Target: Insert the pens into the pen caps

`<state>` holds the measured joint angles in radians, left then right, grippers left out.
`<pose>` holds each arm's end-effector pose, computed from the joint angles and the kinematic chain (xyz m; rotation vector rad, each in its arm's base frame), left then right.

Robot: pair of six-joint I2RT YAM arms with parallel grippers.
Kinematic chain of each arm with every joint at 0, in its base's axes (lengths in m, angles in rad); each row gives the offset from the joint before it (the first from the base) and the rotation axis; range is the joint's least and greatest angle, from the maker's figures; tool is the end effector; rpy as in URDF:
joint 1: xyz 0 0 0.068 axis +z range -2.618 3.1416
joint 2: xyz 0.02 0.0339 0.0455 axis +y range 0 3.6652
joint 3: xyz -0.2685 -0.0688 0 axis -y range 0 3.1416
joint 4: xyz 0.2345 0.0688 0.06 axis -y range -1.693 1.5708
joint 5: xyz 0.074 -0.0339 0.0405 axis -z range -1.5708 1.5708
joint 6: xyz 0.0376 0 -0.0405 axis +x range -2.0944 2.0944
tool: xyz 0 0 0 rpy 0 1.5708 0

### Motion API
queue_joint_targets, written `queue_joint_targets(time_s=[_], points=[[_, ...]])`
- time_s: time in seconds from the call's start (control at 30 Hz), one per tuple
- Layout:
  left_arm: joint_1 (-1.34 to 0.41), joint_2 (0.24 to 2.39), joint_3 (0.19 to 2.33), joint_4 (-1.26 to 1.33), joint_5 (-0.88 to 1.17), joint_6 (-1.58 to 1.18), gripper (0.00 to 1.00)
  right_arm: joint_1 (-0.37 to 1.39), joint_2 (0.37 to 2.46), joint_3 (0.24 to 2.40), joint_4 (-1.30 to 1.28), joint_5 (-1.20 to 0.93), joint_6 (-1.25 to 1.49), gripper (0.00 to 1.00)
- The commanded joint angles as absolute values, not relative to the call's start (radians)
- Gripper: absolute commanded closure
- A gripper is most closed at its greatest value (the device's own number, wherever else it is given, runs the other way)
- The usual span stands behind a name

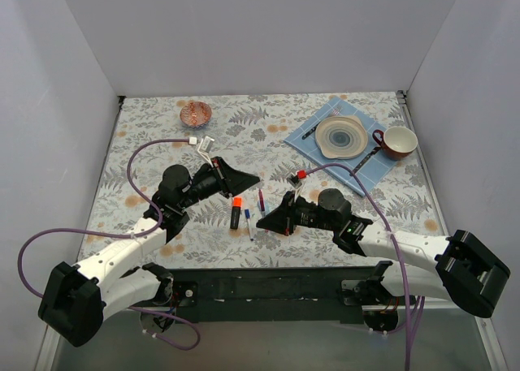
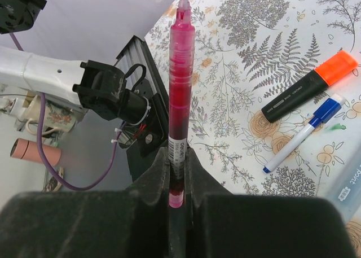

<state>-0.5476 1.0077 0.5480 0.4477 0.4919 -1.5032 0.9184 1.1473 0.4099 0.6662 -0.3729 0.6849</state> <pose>0.1791 -0.1300 0.2890 -0.4606 1.9268 -1.8747 0.1302 0.1929 0.2373 -0.5373 1.7962 1.4778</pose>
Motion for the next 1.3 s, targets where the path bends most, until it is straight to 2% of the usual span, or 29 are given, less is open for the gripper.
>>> queue_joint_targets(time_s=[0.0,0.77,1.27], points=[[-0.551,1.014,0.595,0.403,0.462,-1.459,1.00,0.923,1.140,0.428,0.739,-0.390,0.681,0.99],[-0.551,0.989,0.558,0.426,0.505,-1.490,1.00,0.923,1.146,0.434,0.741,-0.387,0.680,0.99],[-0.549,0.988,0.511,0.436,0.612,-1.493,1.00,0.922,1.134,0.449,0.707,-0.364,0.661,0.99]])
